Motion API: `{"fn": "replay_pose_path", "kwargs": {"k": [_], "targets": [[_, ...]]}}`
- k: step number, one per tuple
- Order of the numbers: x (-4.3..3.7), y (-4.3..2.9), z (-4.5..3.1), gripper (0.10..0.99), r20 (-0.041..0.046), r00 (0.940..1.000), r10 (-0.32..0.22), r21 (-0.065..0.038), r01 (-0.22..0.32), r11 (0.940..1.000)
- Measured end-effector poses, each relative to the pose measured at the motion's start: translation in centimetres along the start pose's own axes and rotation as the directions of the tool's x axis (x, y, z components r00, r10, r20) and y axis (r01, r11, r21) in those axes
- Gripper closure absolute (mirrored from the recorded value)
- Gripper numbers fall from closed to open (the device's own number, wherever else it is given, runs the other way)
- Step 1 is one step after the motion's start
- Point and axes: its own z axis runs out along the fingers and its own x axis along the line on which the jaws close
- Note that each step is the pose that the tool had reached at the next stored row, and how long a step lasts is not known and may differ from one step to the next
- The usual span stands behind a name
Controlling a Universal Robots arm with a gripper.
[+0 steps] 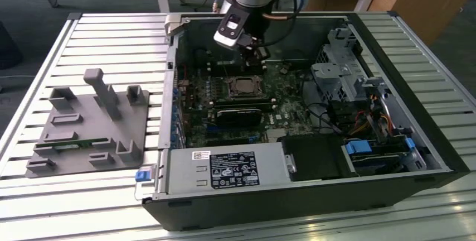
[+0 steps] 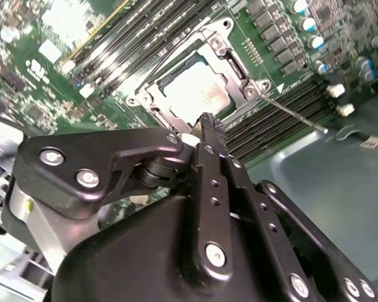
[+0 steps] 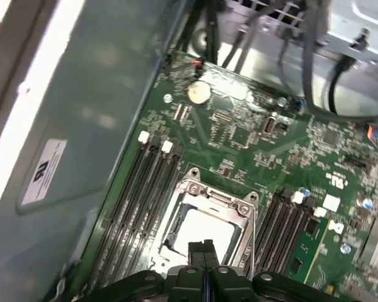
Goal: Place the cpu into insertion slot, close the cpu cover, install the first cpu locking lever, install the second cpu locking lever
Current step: 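Install the first cpu locking lever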
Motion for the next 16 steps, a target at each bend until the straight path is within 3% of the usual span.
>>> {"fn": "replay_pose_path", "kwargs": {"k": [3, 7, 11, 16], "targets": [[0.0, -0.01, 0.0, 0.98, -0.0003, 0.9985, -0.055, 0.001, 0.055, 0.9985], [0.0, 0.0, 0.01, 0.98, -0.0003, 0.9919, -0.127, 0.003, 0.127, 0.9919], [0.0, 0.0, 0.03, 0.98, 0.0002, 0.9799, -0.199, 0.005, 0.199, 0.9799], [0.0, 0.0, 0.04, 0.98, 0.0045, 0.9588, -0.284, 0.01, 0.284, 0.9588]]}}
